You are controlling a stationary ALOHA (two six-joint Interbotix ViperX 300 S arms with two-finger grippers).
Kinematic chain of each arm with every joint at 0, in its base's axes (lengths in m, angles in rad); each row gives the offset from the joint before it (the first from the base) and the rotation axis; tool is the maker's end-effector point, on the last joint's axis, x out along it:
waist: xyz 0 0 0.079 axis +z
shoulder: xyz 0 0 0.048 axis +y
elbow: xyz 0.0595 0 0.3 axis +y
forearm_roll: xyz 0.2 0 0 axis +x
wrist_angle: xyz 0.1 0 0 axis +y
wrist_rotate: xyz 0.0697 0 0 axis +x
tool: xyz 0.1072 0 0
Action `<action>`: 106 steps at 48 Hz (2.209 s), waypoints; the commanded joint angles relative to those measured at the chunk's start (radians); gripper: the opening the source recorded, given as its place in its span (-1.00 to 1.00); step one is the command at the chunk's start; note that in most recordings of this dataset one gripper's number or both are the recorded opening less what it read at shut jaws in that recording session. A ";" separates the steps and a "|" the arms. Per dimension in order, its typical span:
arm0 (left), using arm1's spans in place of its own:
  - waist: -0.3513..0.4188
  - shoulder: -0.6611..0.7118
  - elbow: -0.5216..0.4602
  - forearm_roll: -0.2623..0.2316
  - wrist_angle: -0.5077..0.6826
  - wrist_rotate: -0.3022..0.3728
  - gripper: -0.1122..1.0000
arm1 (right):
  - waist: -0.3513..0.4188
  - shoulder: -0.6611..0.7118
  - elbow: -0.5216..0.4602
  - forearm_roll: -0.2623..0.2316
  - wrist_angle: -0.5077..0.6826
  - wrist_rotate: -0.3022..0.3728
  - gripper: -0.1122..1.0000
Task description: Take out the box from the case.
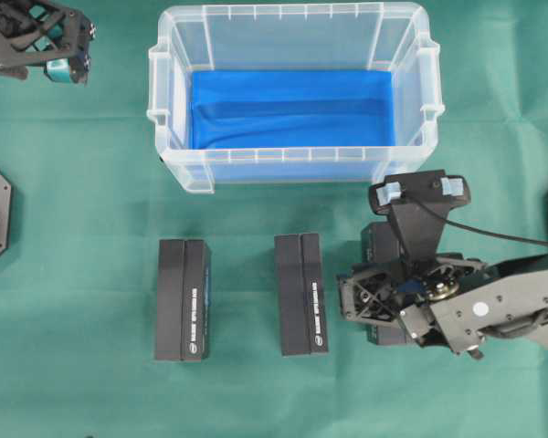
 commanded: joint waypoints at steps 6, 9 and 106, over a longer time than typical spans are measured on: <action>-0.003 -0.012 -0.012 0.000 -0.006 -0.002 0.88 | 0.003 -0.021 -0.009 0.006 0.006 -0.002 0.41; -0.003 -0.012 -0.012 0.000 -0.006 -0.002 0.88 | 0.002 -0.021 -0.011 0.014 0.015 0.000 0.58; -0.011 -0.011 -0.012 0.000 -0.029 -0.015 0.88 | 0.044 -0.221 -0.224 -0.011 0.399 -0.095 0.86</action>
